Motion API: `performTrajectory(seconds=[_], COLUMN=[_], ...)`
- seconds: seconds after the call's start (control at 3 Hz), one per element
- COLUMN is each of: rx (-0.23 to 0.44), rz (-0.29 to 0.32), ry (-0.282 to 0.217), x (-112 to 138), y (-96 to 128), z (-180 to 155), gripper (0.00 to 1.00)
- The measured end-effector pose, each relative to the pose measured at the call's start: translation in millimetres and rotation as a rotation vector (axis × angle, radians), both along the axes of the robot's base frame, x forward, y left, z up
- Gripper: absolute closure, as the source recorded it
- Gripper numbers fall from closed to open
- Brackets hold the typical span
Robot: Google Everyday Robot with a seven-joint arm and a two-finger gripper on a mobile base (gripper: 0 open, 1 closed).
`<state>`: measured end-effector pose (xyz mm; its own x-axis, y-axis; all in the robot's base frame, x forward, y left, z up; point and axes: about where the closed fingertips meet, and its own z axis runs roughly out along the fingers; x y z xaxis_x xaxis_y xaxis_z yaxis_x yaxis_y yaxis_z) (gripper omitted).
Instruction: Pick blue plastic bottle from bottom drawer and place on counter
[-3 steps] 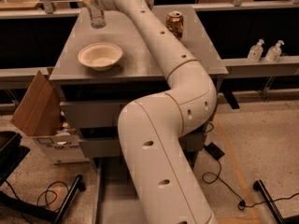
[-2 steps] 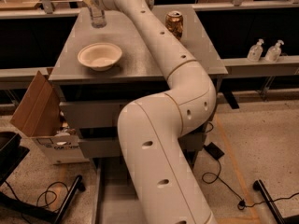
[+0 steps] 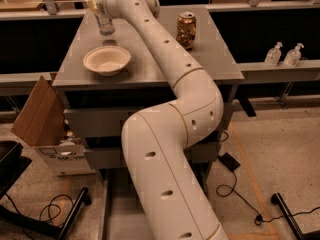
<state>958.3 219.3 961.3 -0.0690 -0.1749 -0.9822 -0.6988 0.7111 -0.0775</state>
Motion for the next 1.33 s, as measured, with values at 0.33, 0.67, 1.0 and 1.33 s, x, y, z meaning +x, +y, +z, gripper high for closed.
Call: performTrajectory(seconds=[0.33, 0.67, 1.0, 1.33], rx=[-0.011, 0.02, 0.019, 0.019], rz=[-0.025, -0.037, -0.035, -0.035], ry=[0.004, 0.027, 0.028, 0.028], x=[9.9, 16.1, 15.9, 15.9], y=[-2.7, -3.8, -2.0, -2.0], z=[-17.5, -32.5, -33.6, -32.2], gripper=[1.0, 1.0, 0.82, 0.59])
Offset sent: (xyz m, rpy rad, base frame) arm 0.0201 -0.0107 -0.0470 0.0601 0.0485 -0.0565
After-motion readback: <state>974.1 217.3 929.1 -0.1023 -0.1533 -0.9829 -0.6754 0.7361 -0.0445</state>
